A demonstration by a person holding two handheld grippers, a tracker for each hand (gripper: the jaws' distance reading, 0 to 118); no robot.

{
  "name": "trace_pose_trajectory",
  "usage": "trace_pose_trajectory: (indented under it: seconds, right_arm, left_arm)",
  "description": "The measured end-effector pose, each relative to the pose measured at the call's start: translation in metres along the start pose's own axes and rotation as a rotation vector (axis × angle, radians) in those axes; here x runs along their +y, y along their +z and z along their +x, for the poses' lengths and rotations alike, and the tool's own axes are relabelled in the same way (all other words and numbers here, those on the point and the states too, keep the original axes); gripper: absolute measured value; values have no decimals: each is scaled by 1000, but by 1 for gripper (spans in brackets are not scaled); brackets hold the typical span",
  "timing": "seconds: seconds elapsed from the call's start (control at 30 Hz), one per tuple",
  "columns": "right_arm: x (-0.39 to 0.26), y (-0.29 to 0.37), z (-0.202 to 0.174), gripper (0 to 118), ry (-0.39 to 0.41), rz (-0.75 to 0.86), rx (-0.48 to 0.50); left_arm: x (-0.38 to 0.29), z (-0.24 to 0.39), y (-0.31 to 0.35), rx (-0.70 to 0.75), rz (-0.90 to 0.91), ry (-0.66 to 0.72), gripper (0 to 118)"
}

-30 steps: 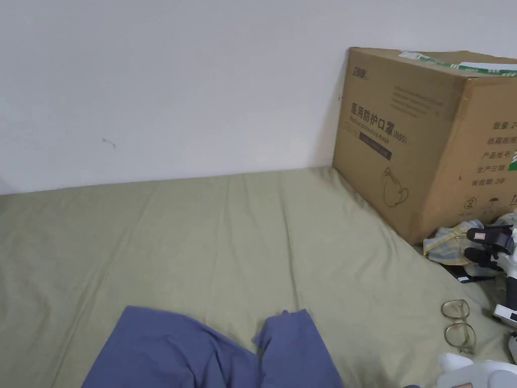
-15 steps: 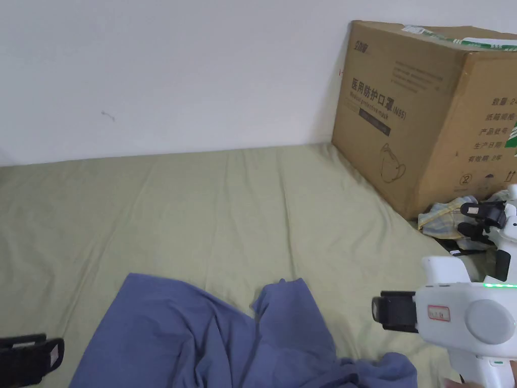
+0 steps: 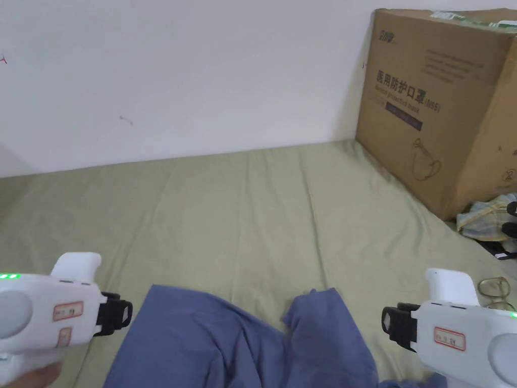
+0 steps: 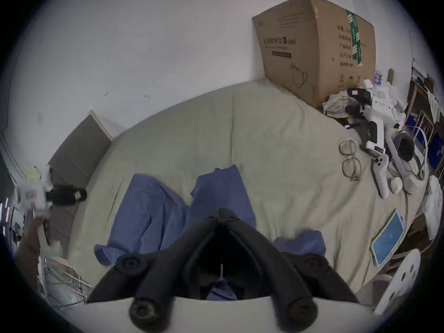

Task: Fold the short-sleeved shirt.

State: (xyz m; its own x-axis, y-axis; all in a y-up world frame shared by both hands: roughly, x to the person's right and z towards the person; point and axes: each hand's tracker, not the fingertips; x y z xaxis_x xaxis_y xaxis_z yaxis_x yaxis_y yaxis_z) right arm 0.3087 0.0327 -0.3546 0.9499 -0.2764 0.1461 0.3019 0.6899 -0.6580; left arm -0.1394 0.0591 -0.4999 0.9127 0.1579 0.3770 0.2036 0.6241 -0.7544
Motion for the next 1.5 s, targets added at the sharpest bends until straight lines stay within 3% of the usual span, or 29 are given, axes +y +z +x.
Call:
trace_pose_trajectory:
  seconds: [0.17, 0.2, 0.23, 0.27, 0.3, 0.33, 0.47, 0.53, 0.77, 0.83, 0.87, 0.93, 1.13, 1.17, 1.2, 1.23, 1.27, 1.4, 1.5]
  right_arm:
    - [6, -19, 9, 1, 17, -11, 0]
    - [7, -24, 9, 0, 23, -20, -7]
    - [8, -30, 7, 1, 32, -33, -11]
    - [8, -36, 7, 1, 38, -44, -10]
    - [9, -41, 7, 1, 43, -53, -8]
    - [9, -46, 6, 1, 46, -61, -7]
    - [9, -67, 9, 1, 35, -93, 1]
    - [7, -76, 12, 1, 32, -110, -1]
    - [-7, -87, 28, 1, 8, -162, -42]
    - [-11, -86, 32, 1, -7, -171, -43]
    - [-12, -86, 34, 1, -14, -176, -42]
    - [-14, -87, 38, 1, -27, -184, -37]
    - [6, -122, 46, 1, -45, -233, -2]
    - [12, -134, 47, 9, -46, -247, 9]
    - [16, -143, 46, 38, -42, -255, -3]
    - [19, -155, 45, 80, -24, -271, -47]
    - [21, -170, 46, 110, -21, -327, -80]
    - [25, -204, 56, 110, -98, -394, -97]
    - [21, -221, 57, 110, -46, -446, -119]
  left_arm:
    - [64, -36, -90, 14, -123, -78, 0]
    - [69, -40, -106, 42, -132, -101, 7]
    - [74, -45, -124, 70, -134, -106, 28]
    - [78, -50, -141, 66, -126, -92, 80]
    - [81, -56, -156, 71, -136, -78, 110]
    - [81, -70, -177, 69, -165, -53, 118]
    - [72, -80, -213, 68, -209, -60, 114]
    - [63, -87, -229, 148, -270, -76, 114]
    - [51, -96, -238, 75, -258, -62, 114]
    - [53, -88, -224, 73, -215, -99, 98]
    - [54, -91, -217, 64, -170, -130, 75]
    - [54, -89, -201, -55, -132, -113, 0]
    - [32, -70, -141, -55, -3, -86, 0]
    - [30, -71, -134, -57, 9, -61, 0]
    - [29, -72, -128, -62, 19, -48, 0]
    - [28, -74, -121, -66, 26, -36, 0]
    - [29, -74, -117, -77, 28, -25, 0]
    - [29, -74, -104, -101, 31, -13, 0]
    - [30, -76, -104, -84, 39, -32, 0]
